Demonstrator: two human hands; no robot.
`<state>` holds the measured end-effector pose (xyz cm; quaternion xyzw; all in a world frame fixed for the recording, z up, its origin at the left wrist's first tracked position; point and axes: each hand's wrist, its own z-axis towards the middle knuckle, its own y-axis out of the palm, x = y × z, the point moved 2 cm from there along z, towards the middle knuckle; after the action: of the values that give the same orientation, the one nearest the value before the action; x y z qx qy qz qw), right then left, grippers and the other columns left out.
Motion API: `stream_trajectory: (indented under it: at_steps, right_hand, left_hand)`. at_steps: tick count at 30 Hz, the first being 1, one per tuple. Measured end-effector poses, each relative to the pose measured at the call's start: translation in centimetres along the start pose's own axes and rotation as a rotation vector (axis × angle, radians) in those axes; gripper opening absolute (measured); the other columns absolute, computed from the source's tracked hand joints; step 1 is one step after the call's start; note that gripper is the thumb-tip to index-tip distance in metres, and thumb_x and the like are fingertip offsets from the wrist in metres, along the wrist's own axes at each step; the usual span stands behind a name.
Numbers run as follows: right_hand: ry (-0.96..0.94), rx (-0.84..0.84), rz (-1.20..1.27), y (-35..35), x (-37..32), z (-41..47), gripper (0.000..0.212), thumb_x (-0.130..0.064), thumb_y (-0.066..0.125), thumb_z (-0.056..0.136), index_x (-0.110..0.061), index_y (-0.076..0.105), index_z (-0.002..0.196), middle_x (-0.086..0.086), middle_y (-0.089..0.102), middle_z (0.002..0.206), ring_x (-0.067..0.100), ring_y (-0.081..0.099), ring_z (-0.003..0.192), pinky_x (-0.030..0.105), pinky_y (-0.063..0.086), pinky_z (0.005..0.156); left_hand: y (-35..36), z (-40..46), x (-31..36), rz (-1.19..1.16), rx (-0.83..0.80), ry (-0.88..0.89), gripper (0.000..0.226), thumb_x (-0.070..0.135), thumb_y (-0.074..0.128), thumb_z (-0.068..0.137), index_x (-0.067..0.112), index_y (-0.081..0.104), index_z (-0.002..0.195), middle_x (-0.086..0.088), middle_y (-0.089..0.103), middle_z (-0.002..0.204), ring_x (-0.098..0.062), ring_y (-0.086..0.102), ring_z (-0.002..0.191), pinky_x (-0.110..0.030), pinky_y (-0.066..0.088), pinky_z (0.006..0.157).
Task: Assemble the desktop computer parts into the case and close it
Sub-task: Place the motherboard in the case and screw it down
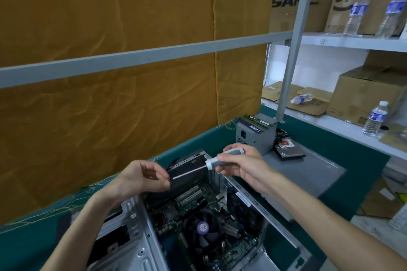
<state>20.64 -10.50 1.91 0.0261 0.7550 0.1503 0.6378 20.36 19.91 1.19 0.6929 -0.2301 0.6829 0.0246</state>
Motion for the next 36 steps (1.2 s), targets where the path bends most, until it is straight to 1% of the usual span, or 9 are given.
stream_trajectory:
  at_steps: [4, 8, 12, 15, 24, 28, 32, 34, 36]
  right_hand:
    - [-0.293, 0.075, -0.308, 0.6, -1.7, 0.4, 0.036, -0.012, 0.085, 0.08, -0.013, 0.057, 0.102, 0.017, 0.073, 0.076, 0.033, 0.071, 0.06, 0.041, 0.06, 0.058]
    - [-0.497, 0.041, -0.715, 2.2, -3.7, -0.1, 0.033, -0.026, 0.083, 0.08, -0.036, 0.053, 0.09, 0.006, 0.07, 0.072, 0.022, 0.069, 0.054, 0.033, 0.053, 0.046]
    - [-0.547, 0.008, -1.109, 3.6, -4.0, 0.3, 0.037, -0.03, 0.082, 0.083, -0.036, 0.046, 0.088, -0.006, 0.062, 0.075, 0.004, 0.06, 0.055, 0.019, 0.04, 0.044]
    - [-0.552, -0.047, -1.26, 4.5, -2.9, 1.1, 0.035, -0.026, 0.079, 0.088, -0.029, 0.044, 0.095, -0.007, 0.055, 0.094, 0.011, 0.057, 0.077, 0.026, 0.04, 0.057]
    - [-0.549, -0.079, -1.427, 5.8, 0.3, 4.5, 0.037, -0.024, 0.077, 0.09, -0.024, 0.041, 0.1, -0.004, 0.051, 0.097, 0.024, 0.056, 0.078, 0.035, 0.04, 0.064]
    - [-0.506, -0.081, -1.446, 5.5, 1.0, 5.3, 0.038, -0.024, 0.076, 0.091, -0.025, 0.039, 0.099, -0.003, 0.05, 0.099, 0.027, 0.057, 0.081, 0.035, 0.041, 0.065]
    - [-0.491, -0.07, -1.454, 5.2, 1.0, 5.7, 0.033, -0.025, 0.074, 0.092, -0.021, 0.043, 0.103, -0.001, 0.051, 0.101, 0.028, 0.058, 0.085, 0.039, 0.047, 0.069]
    - [-0.488, -0.076, -1.46, 5.2, 0.8, 5.7, 0.033, -0.025, 0.074, 0.093, -0.02, 0.044, 0.105, 0.001, 0.051, 0.103, 0.028, 0.058, 0.086, 0.04, 0.048, 0.07]
    - [-0.485, -0.08, -1.464, 5.2, 0.8, 5.7, 0.033, -0.025, 0.074, 0.093, -0.02, 0.044, 0.105, 0.001, 0.051, 0.103, 0.027, 0.057, 0.086, 0.038, 0.046, 0.069]
  left_hand:
    - [2.8, 1.4, 0.0, 0.381, 0.006, 0.052, 0.022, 0.012, 0.092, 0.073, 0.022, 0.078, 0.087, 0.001, 0.077, 0.08, -0.011, 0.075, 0.077, -0.025, 0.06, 0.074]
    - [7.1, 3.5, 0.0, 0.717, 0.016, 0.135, 0.021, 0.018, 0.086, 0.076, 0.032, 0.07, 0.075, 0.015, 0.071, 0.073, 0.004, 0.065, 0.07, -0.009, 0.047, 0.063]
    - [10.2, 5.7, -0.9, 0.83, -0.01, 0.154, 0.021, 0.014, 0.075, 0.082, 0.03, 0.064, 0.075, 0.014, 0.067, 0.079, -0.003, 0.062, 0.074, -0.009, 0.042, 0.064]
    - [10.9, 7.1, -2.0, 0.83, -0.071, 0.065, 0.013, 0.01, 0.062, 0.09, 0.023, 0.062, 0.093, 0.0, 0.068, 0.092, -0.022, 0.064, 0.086, -0.034, 0.05, 0.071]
    - [10.2, 9.6, -4.9, 0.777, -0.248, -0.194, 0.057, 0.011, 0.05, 0.094, 0.027, 0.039, 0.148, -0.003, 0.062, 0.116, -0.025, 0.065, 0.097, -0.046, 0.055, 0.083]
    - [10.6, 10.2, -5.2, 0.721, -0.287, -0.243, 0.063, 0.007, 0.044, 0.092, 0.03, 0.039, 0.15, -0.001, 0.058, 0.129, -0.022, 0.063, 0.103, -0.04, 0.056, 0.084]
    - [10.5, 10.9, -5.7, 0.616, -0.267, -0.269, 0.058, 0.003, 0.043, 0.088, 0.026, 0.05, 0.141, -0.004, 0.064, 0.111, -0.016, 0.056, 0.071, -0.022, 0.043, 0.047]
    - [10.4, 11.1, -6.1, 0.584, -0.254, -0.27, 0.058, 0.002, 0.046, 0.087, 0.025, 0.051, 0.14, -0.005, 0.065, 0.121, -0.02, 0.062, 0.082, -0.028, 0.049, 0.054]
    - [10.3, 11.1, -6.4, 0.554, -0.242, -0.27, 0.057, 0.002, 0.049, 0.085, 0.022, 0.053, 0.138, -0.007, 0.064, 0.128, -0.027, 0.065, 0.106, -0.041, 0.057, 0.074]
